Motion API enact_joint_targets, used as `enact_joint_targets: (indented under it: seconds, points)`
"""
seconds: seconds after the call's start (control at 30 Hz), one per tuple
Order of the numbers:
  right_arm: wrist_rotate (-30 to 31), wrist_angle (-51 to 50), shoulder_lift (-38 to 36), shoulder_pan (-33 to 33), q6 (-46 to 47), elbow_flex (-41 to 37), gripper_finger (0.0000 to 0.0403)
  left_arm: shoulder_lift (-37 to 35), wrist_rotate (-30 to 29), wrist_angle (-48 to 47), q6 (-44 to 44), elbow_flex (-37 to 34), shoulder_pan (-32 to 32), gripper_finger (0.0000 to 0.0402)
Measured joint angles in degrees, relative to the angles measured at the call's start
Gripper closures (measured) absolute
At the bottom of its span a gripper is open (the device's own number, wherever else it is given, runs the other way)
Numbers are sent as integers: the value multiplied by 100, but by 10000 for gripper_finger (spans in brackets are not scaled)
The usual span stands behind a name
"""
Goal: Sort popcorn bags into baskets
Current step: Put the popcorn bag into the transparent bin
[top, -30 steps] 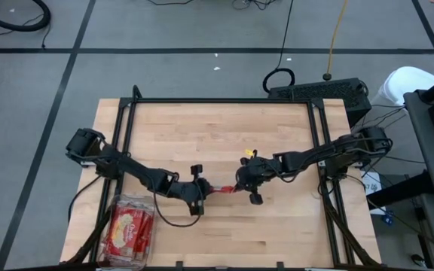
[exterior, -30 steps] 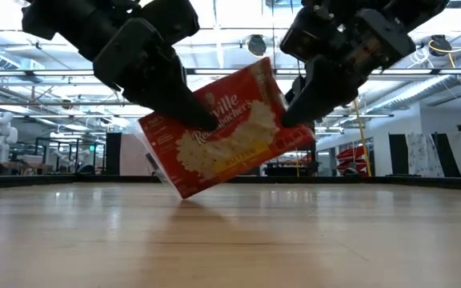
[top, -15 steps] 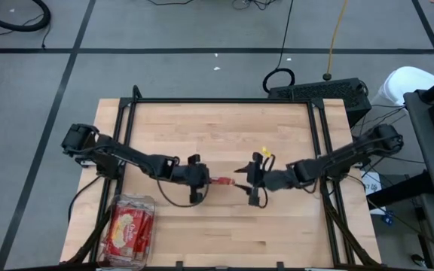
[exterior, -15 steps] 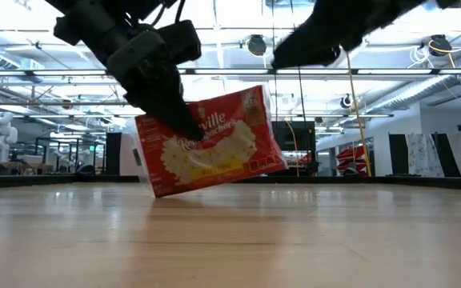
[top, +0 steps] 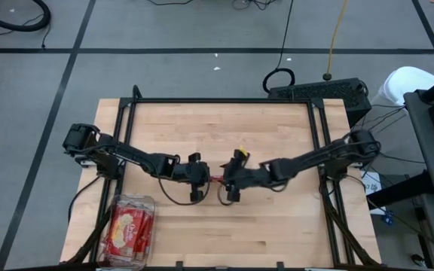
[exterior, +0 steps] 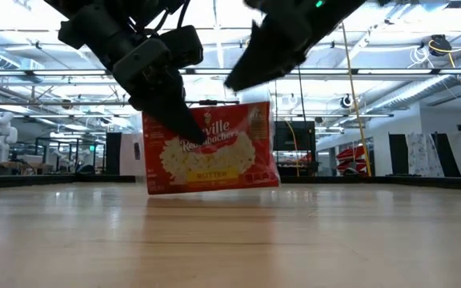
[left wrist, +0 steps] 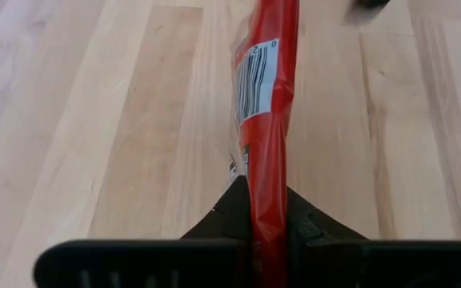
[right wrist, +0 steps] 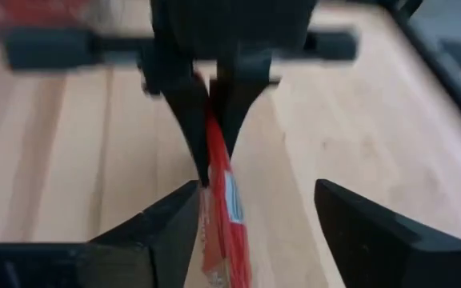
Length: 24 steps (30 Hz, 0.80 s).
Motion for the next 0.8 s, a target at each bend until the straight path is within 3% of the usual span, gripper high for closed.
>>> enact_joint_targets:
  seconds: [0.13,0.33,0.57,0.67,0.8]
  points:
    - [-383,-538,450,-237,-103,313,188,0,-3,27,-1,0,0,377]
    - [-918,-509,763,-369,-238,328,236,0,-22,68,-46,0,-7,351]
    - [-1013,-634,694,-364,-305,326,356,-2,-140,155,-244,0,-68,339]
    - [-1282,-937,596,-391,-397,325,391,-9,-223,214,-259,0,-152,304]
    - [-1367,-1401,411,-399,-307,321,383,-259,-972,50,-503,3,-340,238]
